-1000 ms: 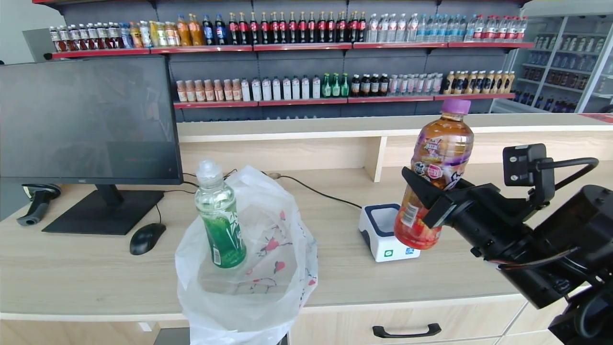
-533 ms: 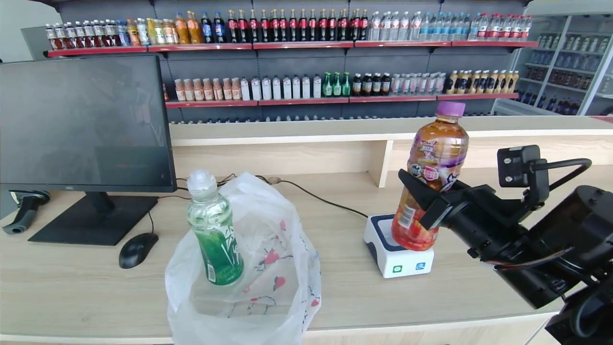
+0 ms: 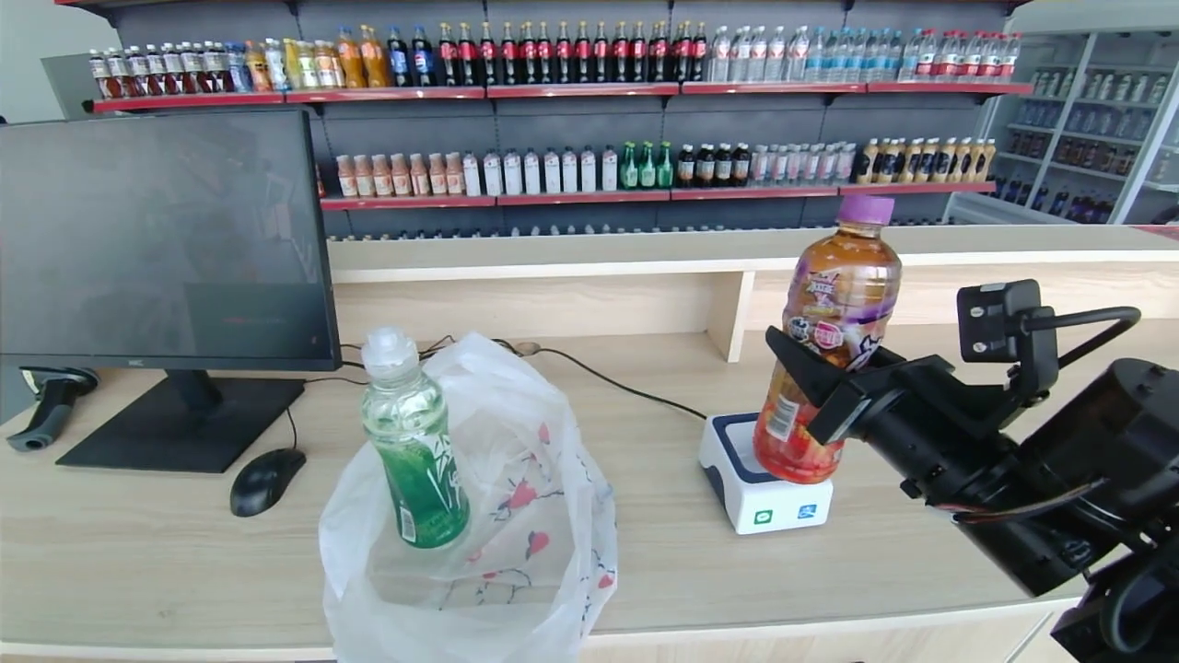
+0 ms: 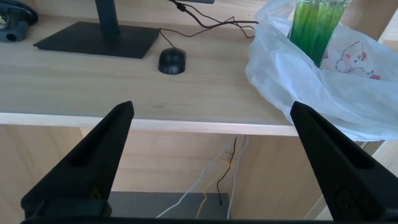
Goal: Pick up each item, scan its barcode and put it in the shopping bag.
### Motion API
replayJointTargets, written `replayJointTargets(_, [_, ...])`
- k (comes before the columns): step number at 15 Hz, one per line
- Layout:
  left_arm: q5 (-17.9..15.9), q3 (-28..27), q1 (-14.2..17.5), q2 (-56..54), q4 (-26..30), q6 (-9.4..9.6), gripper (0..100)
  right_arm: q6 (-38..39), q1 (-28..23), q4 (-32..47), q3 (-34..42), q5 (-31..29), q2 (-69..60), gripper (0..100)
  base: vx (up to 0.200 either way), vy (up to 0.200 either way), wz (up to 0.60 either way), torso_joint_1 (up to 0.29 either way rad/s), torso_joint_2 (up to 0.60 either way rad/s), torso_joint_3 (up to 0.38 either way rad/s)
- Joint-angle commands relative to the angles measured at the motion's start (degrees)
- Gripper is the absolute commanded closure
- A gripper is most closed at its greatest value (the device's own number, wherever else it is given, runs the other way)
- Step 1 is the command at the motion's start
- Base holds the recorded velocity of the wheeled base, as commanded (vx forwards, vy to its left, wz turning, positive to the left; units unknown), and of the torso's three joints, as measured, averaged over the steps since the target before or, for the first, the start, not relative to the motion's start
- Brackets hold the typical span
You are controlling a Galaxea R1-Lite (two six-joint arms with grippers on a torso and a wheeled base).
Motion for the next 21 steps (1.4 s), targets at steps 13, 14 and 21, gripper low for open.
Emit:
replayJointTargets(13, [0.1, 0.0, 0.1, 0.0, 0.0, -0.09, 0, -33.5, -6.5, -0.1, -5.3, 13.5, 1.6, 100, 0.0, 0.0, 0.0, 0.0, 0.0, 0.0])
replayJointTargets(14, [0.1, 0.0, 0.1, 0.0, 0.0, -0.09, 0, -36.0, -3.9, -0.1, -10.0, 19.1, 3.9, 100, 0.0, 0.0, 0.0, 0.0, 0.0, 0.0])
replayJointTargets(21, [0.1, 0.0, 0.1, 0.0, 0.0, -0.26, 0, -44.6, -3.8, -0.1, -7.3, 29.6, 6.8, 100, 0.0, 0.0, 0.0, 0.0, 0.0, 0.0])
